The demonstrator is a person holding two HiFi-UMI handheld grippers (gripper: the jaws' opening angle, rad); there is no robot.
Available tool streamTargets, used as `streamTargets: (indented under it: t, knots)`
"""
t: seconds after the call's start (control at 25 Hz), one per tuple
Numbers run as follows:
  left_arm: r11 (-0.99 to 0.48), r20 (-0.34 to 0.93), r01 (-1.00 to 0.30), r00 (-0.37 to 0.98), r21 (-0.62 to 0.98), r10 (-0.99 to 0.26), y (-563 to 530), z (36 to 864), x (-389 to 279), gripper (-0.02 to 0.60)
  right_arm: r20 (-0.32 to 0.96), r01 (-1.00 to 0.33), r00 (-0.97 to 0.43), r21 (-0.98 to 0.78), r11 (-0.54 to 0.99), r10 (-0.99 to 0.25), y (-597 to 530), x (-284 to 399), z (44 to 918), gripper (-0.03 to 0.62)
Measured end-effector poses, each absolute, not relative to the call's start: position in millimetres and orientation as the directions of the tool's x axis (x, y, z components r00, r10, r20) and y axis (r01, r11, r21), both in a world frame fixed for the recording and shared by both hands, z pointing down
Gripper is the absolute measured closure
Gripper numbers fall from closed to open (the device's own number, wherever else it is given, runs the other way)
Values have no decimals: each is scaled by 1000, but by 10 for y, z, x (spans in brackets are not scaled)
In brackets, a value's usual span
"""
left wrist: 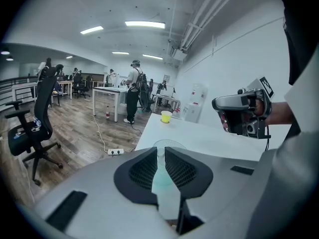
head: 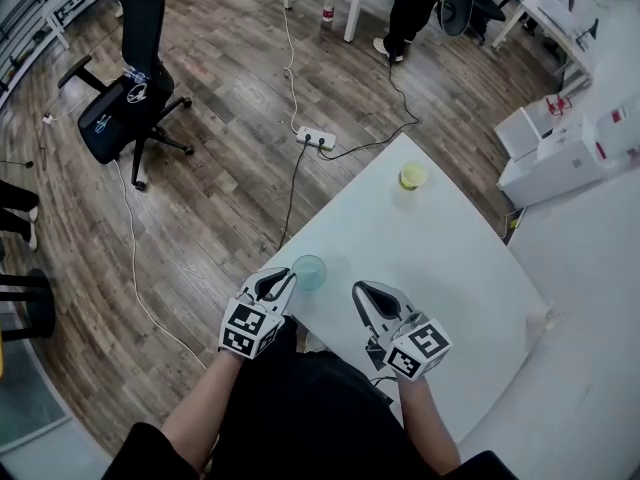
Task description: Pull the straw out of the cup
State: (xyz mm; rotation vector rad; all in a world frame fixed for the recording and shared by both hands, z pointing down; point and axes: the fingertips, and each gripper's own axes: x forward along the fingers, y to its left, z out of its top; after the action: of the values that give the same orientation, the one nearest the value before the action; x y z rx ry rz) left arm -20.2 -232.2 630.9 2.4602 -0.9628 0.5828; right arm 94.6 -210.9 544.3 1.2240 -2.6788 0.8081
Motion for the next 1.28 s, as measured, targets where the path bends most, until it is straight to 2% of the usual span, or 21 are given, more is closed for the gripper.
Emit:
streamTargets:
  t: [0.64,1.28]
  knots:
    - [-671,496,-711,669,210,-553,-2264,6082,-156,525,253,-720,-678,-417,555,-690,-1961,1018,5339,572]
    - [-613,409,-781,602,122,-686,-2059,5547,-220,525,187,-694,-703,-394,603,-686,-1636,1171,5141,572]
